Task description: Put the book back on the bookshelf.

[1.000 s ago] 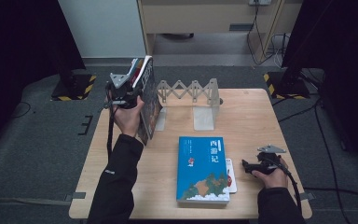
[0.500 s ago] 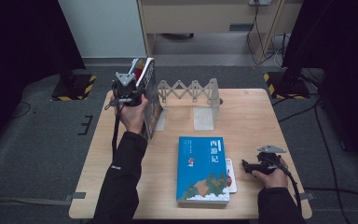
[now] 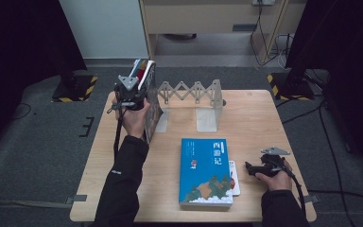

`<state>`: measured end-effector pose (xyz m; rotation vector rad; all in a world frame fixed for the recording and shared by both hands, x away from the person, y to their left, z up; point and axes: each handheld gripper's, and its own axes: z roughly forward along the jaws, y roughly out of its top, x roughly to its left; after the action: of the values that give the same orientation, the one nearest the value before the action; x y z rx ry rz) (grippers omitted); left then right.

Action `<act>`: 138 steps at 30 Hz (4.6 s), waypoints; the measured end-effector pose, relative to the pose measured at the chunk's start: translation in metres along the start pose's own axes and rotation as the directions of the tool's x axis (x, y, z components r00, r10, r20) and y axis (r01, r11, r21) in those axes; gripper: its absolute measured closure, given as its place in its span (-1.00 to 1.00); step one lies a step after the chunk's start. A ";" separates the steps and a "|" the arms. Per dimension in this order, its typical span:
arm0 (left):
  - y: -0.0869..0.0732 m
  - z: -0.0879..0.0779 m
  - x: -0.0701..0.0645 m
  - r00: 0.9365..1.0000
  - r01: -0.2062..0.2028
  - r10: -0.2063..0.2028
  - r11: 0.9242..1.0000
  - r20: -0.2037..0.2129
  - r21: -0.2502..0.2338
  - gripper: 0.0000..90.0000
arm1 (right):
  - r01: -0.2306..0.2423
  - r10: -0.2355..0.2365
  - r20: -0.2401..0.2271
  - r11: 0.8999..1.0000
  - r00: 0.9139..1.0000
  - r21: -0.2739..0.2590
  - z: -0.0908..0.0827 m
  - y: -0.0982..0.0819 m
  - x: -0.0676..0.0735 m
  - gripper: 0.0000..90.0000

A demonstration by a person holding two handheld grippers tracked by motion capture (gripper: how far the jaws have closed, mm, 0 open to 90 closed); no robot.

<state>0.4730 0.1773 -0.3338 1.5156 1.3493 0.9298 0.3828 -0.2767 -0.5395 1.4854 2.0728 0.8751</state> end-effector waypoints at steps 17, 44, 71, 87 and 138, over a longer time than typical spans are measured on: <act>-0.007 -0.004 0.009 0.997 0.055 -0.059 0.995 0.041 0.082 0.76 | 0.000 0.000 0.000 1.000 1.000 0.000 0.000 0.000 0.000 -0.93; -0.014 0.013 0.007 0.995 0.090 -0.092 0.992 0.025 0.093 0.82 | 0.001 -0.001 0.001 1.000 1.000 0.002 0.000 0.000 0.000 -0.94; -0.011 0.039 0.000 0.998 0.045 -0.043 0.998 -0.042 0.047 0.80 | 0.004 -0.004 -0.002 1.000 1.000 0.005 0.000 0.000 0.000 -0.94; -0.016 0.010 0.001 0.998 0.064 -0.064 0.998 -0.004 0.006 0.28 | 0.004 -0.004 -0.003 1.000 1.000 0.005 0.000 0.000 0.000 -0.94; -0.115 -0.071 0.033 0.959 0.068 -0.084 0.995 0.269 0.069 -0.21 | 0.008 -0.007 -0.016 1.000 1.000 0.009 0.001 0.001 0.000 -0.99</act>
<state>0.3725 0.2215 -0.4191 1.5612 1.2341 0.6121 0.3839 -0.2768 -0.5396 1.4788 2.0945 0.8785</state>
